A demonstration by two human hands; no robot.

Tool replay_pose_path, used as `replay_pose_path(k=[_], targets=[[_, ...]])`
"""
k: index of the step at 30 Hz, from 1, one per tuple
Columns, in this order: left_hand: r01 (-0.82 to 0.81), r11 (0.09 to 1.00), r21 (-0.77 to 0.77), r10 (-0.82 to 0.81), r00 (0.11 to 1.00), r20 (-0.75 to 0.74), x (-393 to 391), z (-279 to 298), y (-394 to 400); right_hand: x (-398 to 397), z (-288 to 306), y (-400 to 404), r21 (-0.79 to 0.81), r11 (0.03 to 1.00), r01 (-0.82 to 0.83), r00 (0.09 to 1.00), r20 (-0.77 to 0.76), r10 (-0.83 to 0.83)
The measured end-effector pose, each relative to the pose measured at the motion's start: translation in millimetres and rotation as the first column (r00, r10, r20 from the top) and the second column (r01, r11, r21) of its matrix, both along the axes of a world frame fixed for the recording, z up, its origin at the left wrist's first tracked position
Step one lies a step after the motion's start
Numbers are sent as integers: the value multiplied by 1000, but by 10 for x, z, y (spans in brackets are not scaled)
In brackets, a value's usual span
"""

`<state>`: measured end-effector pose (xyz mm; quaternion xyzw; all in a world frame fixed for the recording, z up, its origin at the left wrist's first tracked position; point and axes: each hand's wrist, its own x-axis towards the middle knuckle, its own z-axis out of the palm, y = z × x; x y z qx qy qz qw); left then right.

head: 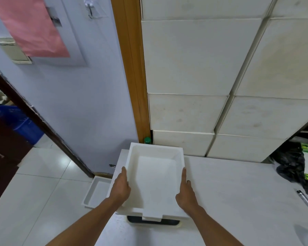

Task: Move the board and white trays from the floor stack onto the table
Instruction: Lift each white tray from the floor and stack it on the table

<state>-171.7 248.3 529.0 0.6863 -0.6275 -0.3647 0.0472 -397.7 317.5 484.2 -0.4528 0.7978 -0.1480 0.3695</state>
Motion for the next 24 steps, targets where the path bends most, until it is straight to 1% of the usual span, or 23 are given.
replay_pose_path(k=[4, 6, 8, 11, 13, 15, 16, 17, 18, 20, 21, 22, 24], targets=[[-56, 998, -7, 56, 998, -12, 3, -123, 19, 27, -66, 6, 33, 999, -25, 996, -82, 27], [-74, 997, -15, 74, 997, -8, -8, -157, 35, 21, -87, -2, 60, 997, -40, 986, -157, 49], [-61, 998, -24, 60, 998, -9, -4, -193, 39, 27, -78, -4, 90, 995, -53, 970, -230, 73], [-49, 999, 14, 50, 998, -36, 4, -165, 7, 21, 46, -141, 143, 987, -74, 947, -300, 114], [-36, 998, 44, 38, 998, -56, 9, -168, -52, -11, 179, -314, 163, 981, -101, 913, -376, 157], [-36, 998, 61, 43, 992, -118, 45, -162, -111, 6, 316, -498, 179, 980, -91, 858, -485, 168], [-42, 997, 59, 52, 984, -168, 84, -172, -142, 44, 369, -573, 155, 987, -50, 837, -532, 126], [-72, 994, 81, 88, 973, -212, 140, -180, -165, 108, 396, -629, 93, 996, 5, 828, -559, 48], [-109, 989, 97, 131, 959, -250, 215, -216, -188, 206, 405, -670, -4, 998, 58, 830, -555, -51], [-197, 972, 128, 226, 931, -286, 397, -299, -225, 513, 397, -729, -218, 968, 126, 869, -446, -213], [-233, 964, 125, 260, 923, -284, 495, -305, -225, 707, 378, -754, -314, 940, 133, 893, -373, -251], [-258, 960, 107, 278, 921, -272, 628, -328, -223, 925, 351, -789, -392, 913, 114, 915, -317, -250], [-273, 959, 79, 283, 937, -206, 935, -382, -228, 1366, 292, -879, -489, 872, 34, 948, -260, -183]])
